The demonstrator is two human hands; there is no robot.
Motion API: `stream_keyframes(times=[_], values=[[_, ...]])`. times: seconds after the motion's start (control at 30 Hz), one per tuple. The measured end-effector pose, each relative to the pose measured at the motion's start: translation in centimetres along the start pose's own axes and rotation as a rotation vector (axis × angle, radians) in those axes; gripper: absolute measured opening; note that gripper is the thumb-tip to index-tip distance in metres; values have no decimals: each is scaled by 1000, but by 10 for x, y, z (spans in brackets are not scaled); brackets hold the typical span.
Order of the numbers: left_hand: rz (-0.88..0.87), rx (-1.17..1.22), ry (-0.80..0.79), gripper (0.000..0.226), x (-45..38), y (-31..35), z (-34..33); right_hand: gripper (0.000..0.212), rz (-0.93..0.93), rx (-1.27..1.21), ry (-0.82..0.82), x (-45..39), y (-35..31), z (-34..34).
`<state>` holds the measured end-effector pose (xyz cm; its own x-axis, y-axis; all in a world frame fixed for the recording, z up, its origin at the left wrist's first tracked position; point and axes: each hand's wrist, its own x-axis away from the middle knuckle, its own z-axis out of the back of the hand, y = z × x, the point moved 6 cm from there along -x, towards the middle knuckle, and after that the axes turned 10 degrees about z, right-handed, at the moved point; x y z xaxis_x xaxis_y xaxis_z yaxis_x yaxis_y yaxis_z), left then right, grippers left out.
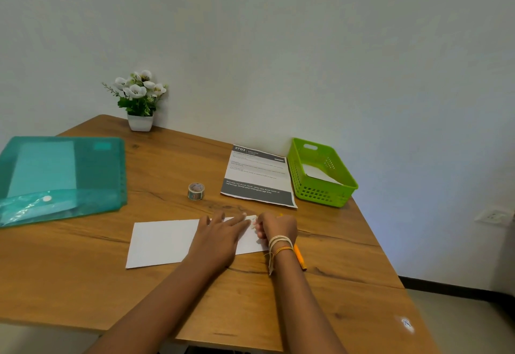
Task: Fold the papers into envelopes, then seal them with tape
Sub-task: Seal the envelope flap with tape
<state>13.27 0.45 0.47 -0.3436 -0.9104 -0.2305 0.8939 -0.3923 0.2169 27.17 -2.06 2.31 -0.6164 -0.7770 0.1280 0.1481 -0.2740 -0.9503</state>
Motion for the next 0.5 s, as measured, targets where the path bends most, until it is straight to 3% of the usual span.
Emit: stream_keyframes(times=[0.5], values=[[3,53,13,50,1,0,2,17,-61,55,-54,-6,2,-3]])
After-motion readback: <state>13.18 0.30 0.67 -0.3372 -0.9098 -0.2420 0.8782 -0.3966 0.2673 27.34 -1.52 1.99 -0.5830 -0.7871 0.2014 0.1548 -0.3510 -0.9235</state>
